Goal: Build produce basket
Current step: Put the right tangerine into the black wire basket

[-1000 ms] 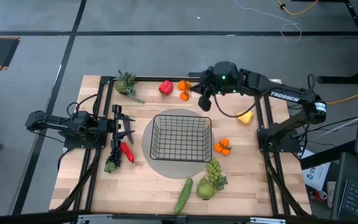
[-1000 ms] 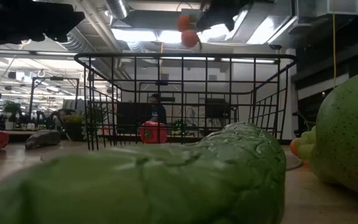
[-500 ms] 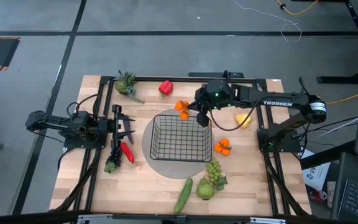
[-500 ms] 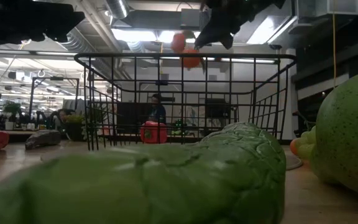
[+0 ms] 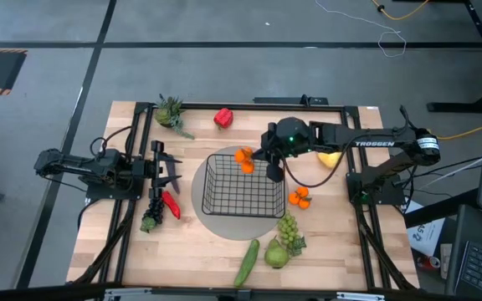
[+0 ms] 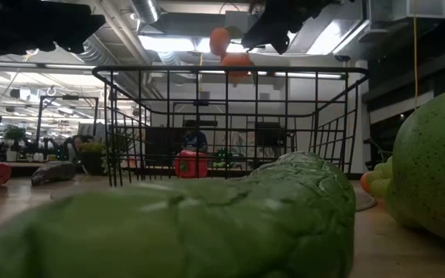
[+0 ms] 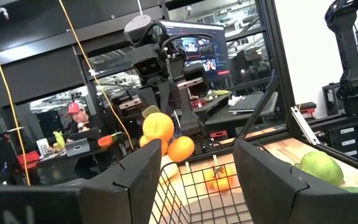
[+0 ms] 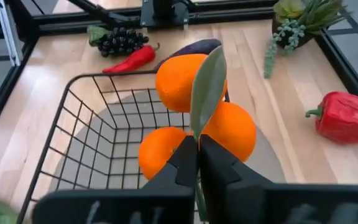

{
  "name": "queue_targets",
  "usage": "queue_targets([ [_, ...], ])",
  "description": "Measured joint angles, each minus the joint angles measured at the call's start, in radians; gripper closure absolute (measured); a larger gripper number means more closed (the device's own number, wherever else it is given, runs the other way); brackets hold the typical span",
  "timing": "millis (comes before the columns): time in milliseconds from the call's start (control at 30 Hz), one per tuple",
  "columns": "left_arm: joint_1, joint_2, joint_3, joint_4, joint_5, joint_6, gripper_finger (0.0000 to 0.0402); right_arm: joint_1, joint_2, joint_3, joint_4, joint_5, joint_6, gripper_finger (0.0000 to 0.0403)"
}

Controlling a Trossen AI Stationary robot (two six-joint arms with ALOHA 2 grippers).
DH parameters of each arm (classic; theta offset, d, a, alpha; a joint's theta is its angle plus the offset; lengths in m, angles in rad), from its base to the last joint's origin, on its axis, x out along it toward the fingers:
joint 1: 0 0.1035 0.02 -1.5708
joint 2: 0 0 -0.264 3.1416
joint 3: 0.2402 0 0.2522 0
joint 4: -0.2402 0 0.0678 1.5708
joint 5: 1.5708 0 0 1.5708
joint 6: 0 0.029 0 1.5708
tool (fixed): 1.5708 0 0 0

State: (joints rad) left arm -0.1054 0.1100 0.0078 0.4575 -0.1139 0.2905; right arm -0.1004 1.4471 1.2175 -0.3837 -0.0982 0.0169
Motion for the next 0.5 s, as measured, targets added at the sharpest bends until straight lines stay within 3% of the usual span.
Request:
queue_targets([
  [367,0.000,0.000,0.000,0.000,0.000,-0.049,0.0204,0.010,0.000,0.000,-0.026,-0.005,0.003,0.0374],
  [500,0.000,0.000,0.000,0.000,0.000,-0.059,0.0204,0.026,0.000,0.000,-0.027,-0.096,-0.059,0.0374],
])
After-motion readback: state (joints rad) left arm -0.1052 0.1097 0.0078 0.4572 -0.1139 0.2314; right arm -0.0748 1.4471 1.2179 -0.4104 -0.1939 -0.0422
